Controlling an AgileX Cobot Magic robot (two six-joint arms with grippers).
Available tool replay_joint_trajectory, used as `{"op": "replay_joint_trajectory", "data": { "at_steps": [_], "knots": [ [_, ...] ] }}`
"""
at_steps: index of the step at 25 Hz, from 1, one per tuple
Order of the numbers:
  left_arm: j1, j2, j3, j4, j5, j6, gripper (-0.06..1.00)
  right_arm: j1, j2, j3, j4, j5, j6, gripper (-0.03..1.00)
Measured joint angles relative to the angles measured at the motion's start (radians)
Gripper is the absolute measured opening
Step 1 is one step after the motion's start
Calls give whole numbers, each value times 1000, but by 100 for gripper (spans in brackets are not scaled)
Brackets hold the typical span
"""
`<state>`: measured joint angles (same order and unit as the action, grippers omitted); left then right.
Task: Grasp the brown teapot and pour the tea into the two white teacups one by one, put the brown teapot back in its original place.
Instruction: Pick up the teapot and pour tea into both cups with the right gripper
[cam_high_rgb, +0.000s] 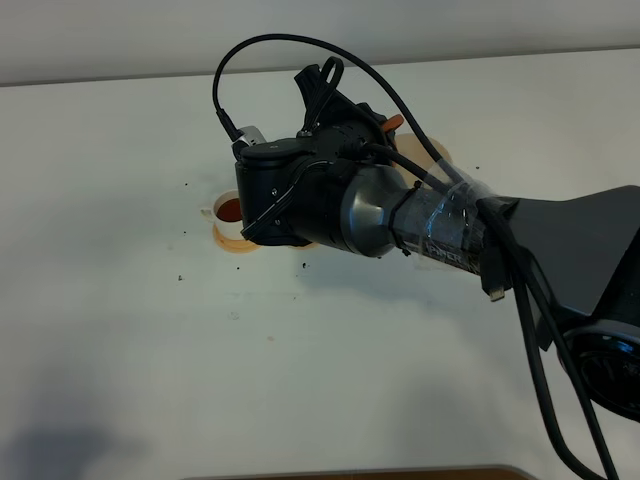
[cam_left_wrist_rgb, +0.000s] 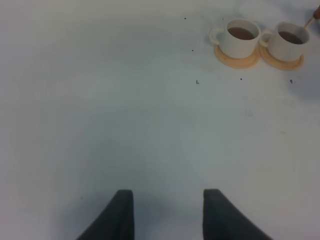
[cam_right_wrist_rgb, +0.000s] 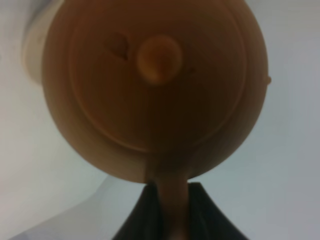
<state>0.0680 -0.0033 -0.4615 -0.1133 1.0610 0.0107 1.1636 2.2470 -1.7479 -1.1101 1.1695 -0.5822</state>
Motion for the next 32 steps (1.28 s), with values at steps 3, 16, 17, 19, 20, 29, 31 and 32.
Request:
{"op": "replay_joint_trajectory", "data": {
  "at_steps": [3, 16, 17, 19, 20, 29, 31, 32],
  "knots": [
    [0, 0, 0, 0, 0, 0, 37, 0, 0, 0, -1, -3, 0, 12],
    [0, 0, 0, 0, 0, 0, 37, 0, 0, 0, 92, -10, 89, 12],
    [0, 0, 0, 0, 0, 0, 37, 0, 0, 0, 98, -11, 116, 12],
    [0, 0, 0, 0, 0, 2, 37, 0, 0, 0, 108, -11, 173, 12],
    [0, 0, 0, 0, 0, 2, 37, 0, 0, 0, 111, -10, 206, 12],
    [0, 0, 0, 0, 0, 1, 37, -6, -1, -163, 333, 42, 325, 12],
    [0, 0, 0, 0, 0, 1, 37, -15, -1, -228, 414, 42, 326, 12],
    [0, 0, 0, 0, 0, 1, 37, -24, -4, -258, 456, 42, 327, 12]
  ]
}}
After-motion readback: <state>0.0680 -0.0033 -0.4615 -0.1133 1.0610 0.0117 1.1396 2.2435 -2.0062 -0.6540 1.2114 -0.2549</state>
